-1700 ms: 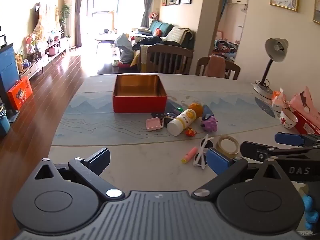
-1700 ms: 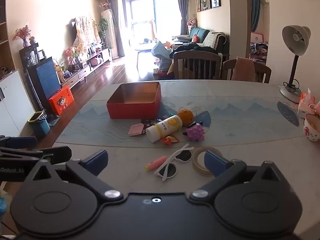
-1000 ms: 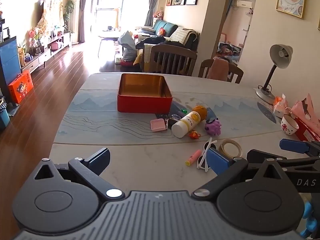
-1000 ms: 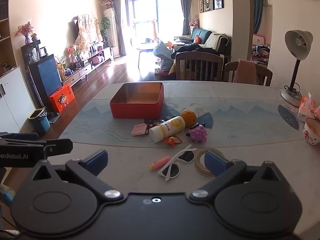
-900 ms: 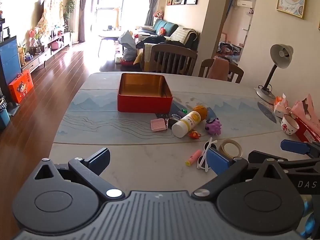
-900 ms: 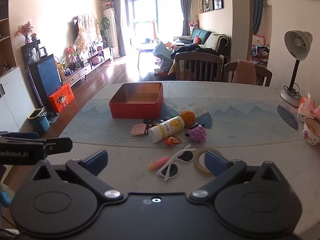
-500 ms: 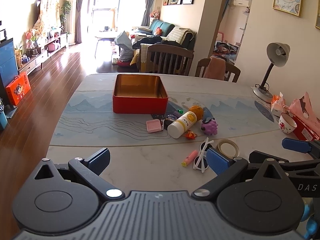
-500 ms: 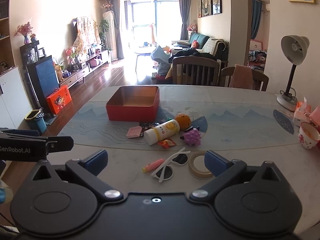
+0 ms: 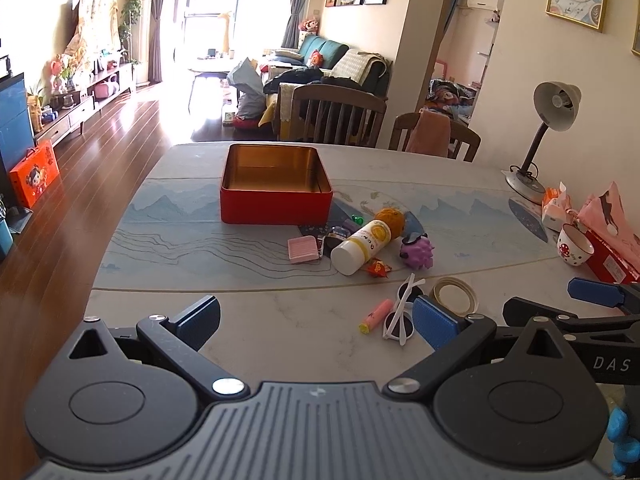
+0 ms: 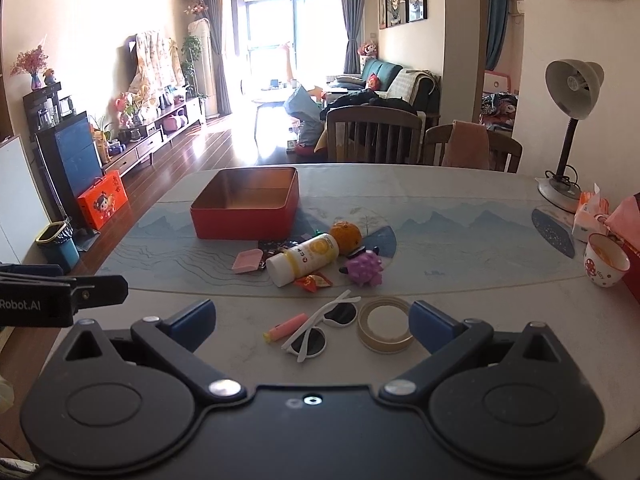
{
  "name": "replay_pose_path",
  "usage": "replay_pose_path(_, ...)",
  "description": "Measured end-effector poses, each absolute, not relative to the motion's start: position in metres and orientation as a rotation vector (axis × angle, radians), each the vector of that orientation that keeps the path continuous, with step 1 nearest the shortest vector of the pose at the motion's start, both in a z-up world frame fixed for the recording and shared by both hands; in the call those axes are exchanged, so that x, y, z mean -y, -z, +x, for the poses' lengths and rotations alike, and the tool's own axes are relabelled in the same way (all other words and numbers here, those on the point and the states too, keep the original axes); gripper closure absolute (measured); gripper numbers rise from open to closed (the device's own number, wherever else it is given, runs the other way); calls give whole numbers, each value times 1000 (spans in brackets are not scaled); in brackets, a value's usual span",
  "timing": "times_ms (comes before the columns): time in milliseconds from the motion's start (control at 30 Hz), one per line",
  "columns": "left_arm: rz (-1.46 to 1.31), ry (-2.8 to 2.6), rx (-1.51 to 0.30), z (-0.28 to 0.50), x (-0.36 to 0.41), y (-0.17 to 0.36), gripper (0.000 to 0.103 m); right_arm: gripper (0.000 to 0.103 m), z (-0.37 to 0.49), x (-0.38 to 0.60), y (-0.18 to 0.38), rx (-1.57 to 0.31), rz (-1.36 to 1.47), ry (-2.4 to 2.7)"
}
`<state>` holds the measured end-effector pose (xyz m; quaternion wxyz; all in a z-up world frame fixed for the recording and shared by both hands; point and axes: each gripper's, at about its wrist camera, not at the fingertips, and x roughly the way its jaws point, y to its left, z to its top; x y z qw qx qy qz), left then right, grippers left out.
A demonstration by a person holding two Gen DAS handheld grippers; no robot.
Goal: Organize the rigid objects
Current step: 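Move both tools toward the items in front of the red tin box, then grasp the pink lip-balm tube with the left tool while the right tool grasps the tape roll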
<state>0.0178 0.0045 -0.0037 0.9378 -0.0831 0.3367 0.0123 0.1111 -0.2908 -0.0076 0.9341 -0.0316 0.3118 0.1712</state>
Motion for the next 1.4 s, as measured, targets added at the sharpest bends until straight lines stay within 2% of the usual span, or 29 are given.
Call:
replay_pose_path(633, -172, -24, -781, 82, 22, 26, 0, 2, 174, 321, 43, -743, -51, -383)
replay_pose_path(800, -171, -22, -821, 100, 32, 39, 0, 6, 194, 333, 59, -791, -70, -388)
replay_pose_path(1067, -170, 5, -893, 132, 45, 73, 0, 13, 220, 341, 90, -862, -162, -440)
replay_pose_path(1367, -125, -36, -988, 161, 52, 117, 1, 15, 249, 344, 118, -919, -253, -508)
replay_pose_path(1400, -119, -39, -994, 163, 52, 120, 4, 15, 252, 345, 120, -922, -262, -517)
